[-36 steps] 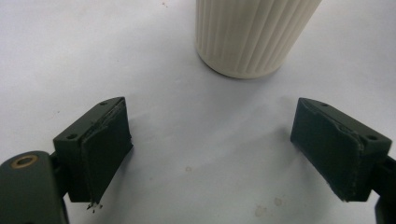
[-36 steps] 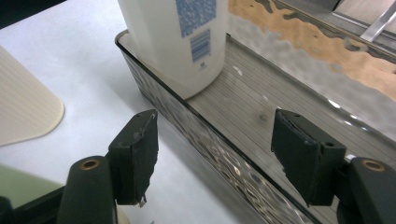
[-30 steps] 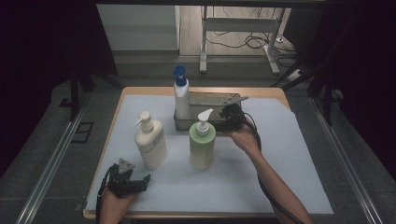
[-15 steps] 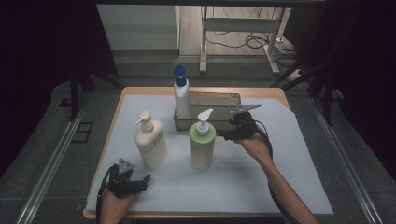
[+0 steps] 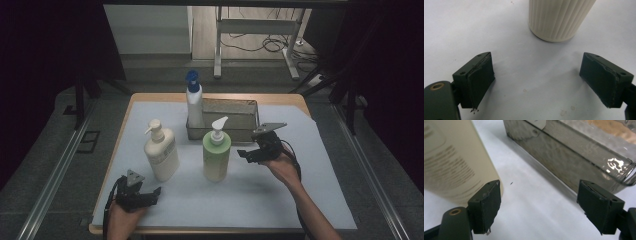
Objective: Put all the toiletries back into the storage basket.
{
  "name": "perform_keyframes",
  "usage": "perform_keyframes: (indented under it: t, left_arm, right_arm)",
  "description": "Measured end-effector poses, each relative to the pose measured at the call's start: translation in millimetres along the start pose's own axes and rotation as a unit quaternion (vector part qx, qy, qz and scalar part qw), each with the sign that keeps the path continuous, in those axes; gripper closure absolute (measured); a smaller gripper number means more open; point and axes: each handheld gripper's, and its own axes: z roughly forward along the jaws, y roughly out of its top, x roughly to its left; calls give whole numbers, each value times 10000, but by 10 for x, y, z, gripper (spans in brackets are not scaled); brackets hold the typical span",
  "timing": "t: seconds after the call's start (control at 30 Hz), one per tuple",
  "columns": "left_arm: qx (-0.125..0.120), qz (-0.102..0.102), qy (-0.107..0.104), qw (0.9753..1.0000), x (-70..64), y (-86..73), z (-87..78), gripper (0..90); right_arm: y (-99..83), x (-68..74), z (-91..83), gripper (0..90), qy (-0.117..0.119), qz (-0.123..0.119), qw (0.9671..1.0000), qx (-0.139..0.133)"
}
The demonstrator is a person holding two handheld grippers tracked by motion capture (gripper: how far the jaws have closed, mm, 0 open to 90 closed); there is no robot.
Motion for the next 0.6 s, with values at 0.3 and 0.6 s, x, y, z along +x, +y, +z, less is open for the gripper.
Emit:
perform_keyframes:
  t: [0.3,0.6]
  left_arm:
    - [-3,-9,3,10000,-2,-1,0,119]
    - [-4,-7,3,10000,-2,-1,0,119]
  right_arm:
    - [-149,112,-102,149,60,-142,9999,12]
    - [-310,261,-160,141,321,-200,9993,-12]
